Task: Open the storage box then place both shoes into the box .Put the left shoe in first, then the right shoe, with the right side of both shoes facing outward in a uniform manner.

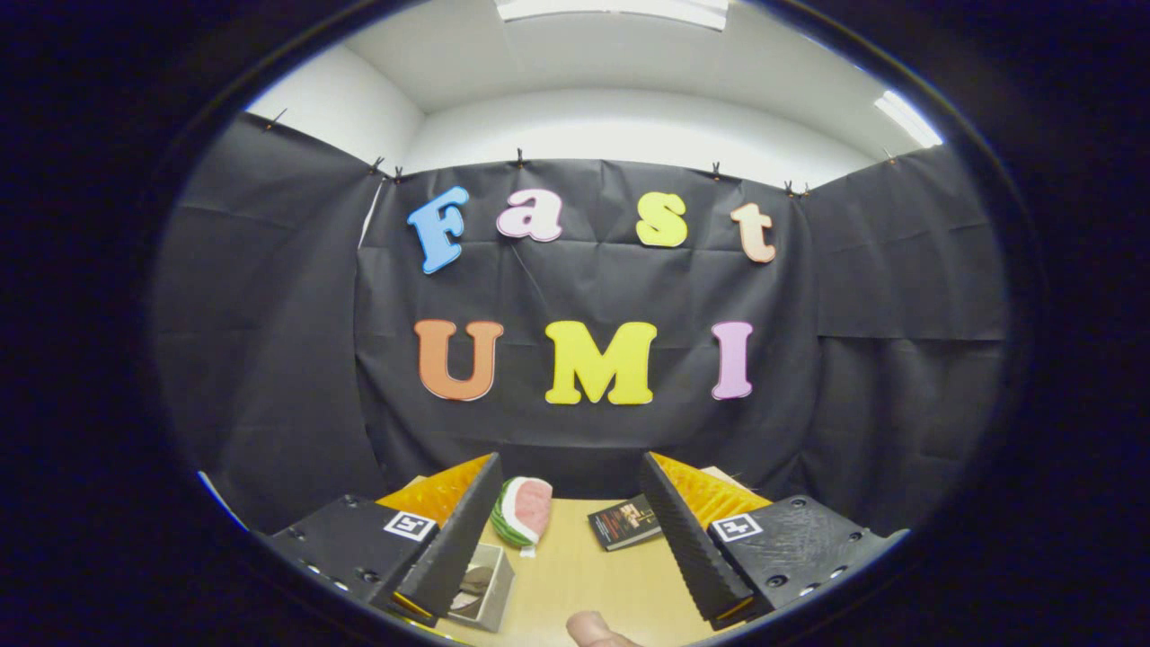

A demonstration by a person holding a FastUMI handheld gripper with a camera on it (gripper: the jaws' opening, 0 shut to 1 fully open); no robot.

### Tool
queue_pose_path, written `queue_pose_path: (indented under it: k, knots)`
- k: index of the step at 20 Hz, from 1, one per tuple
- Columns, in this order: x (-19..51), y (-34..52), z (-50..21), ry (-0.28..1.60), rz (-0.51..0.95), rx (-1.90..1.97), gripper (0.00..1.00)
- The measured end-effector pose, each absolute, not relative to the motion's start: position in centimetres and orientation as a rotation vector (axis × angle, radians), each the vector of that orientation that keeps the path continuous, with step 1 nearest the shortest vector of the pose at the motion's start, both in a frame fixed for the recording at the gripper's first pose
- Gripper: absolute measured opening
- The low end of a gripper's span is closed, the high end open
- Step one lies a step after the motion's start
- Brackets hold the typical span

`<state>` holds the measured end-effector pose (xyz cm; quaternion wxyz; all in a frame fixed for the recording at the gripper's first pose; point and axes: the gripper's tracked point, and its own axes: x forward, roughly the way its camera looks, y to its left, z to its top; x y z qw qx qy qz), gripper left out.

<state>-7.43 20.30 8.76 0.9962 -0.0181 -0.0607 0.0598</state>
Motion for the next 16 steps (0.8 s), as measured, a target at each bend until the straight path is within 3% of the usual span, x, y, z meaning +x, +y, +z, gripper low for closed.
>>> queue_pose_path:
  k: [16]
  knots:
    - [-6.6, 19.5, 7.6, -0.107, 0.095, -0.039, 0.95]
